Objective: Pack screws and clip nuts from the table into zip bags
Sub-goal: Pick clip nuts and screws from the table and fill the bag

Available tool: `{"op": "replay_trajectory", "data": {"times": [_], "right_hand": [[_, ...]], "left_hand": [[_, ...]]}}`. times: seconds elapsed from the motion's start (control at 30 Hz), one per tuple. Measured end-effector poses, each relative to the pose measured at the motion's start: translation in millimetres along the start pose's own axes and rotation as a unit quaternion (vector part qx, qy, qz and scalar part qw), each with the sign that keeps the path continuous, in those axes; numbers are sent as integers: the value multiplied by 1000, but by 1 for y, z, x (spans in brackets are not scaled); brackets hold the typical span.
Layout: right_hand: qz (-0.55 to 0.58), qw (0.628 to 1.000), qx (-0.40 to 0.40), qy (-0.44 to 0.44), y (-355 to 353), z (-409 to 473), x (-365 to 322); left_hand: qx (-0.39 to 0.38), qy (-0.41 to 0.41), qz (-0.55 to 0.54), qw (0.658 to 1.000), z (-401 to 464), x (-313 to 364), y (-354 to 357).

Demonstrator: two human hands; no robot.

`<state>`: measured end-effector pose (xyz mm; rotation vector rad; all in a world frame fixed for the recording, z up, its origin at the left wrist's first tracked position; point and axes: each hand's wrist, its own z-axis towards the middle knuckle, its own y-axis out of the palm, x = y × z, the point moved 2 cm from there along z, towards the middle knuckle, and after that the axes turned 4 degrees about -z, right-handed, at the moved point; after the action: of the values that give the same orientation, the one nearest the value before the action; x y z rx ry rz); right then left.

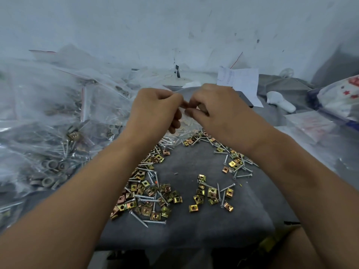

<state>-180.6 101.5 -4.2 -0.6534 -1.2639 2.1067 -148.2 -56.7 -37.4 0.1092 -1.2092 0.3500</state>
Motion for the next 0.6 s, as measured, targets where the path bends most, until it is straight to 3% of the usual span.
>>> {"op": "replay_trajectory", "data": {"times": [0.23,0.33,0.4,0.5,0.6], "right_hand": [[168,983,9,71,-3,-5,5],[373,916,19,146,-5,1,12],[448,879,31,162,-3,6,14],[438,887,40,137,2,7,15],[386,915,66,96,6,4,17]], "left_hand": [[-11,-11,-20,1000,1,-1,-5],[-3,-38,-41,998,2,-3,-3],[0,-74,-66,995,3,-5,1],[-12,-170,-164,972,3,-8,9],[-14,-208,-234,950,3,-7,10]]}}
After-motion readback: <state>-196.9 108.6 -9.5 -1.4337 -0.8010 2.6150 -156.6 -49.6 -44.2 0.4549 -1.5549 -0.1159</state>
